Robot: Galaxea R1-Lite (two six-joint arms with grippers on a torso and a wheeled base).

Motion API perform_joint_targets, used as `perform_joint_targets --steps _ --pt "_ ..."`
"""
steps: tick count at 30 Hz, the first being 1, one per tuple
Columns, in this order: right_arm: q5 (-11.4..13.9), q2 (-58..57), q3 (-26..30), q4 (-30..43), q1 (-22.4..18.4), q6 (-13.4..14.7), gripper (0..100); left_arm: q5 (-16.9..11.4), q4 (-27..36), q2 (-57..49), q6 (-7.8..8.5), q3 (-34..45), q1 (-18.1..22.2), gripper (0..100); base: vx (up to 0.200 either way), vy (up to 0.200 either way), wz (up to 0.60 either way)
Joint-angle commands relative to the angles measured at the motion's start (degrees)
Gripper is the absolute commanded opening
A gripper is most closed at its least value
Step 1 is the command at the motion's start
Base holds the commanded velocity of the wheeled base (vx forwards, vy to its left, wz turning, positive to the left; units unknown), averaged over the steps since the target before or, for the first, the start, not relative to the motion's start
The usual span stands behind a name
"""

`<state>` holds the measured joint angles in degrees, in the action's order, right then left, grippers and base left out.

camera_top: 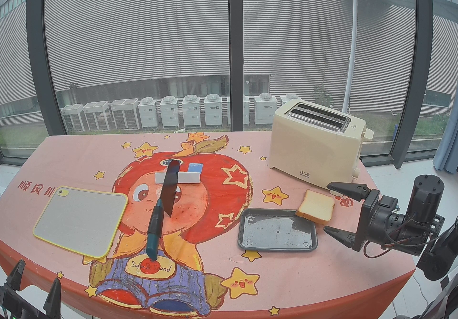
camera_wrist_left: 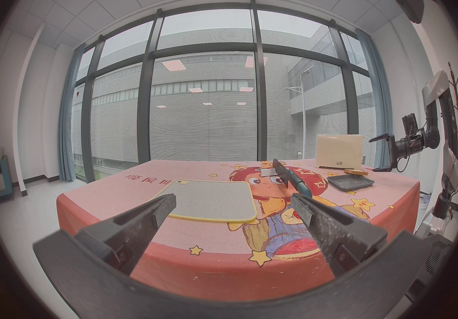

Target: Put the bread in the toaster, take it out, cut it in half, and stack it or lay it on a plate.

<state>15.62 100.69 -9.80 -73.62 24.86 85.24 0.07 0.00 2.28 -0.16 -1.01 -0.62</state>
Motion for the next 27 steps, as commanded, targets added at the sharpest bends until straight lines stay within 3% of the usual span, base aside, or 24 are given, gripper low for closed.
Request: perform_joint_targets --steps 1,13,27 --pt "0.03 2.23 0.05 -0.12 0.72 -0.07 100 0.01 0.0 0.01 -0.02 1.01 0.01 100 0.0 0.0 0.0" --pt "-0.06 2.58 1.19 -0.21 1.6 1.6 100 0.01 0.0 0.01 -0.02 1.01 0.01 100 0.0 0.0 0.0" --pt "-0.32 6.71 -1.98 -0.3 -2.09 2.57 100 0.01 0.0 0.01 -0.02 1.01 0.01 100 0.0 0.0 0.0"
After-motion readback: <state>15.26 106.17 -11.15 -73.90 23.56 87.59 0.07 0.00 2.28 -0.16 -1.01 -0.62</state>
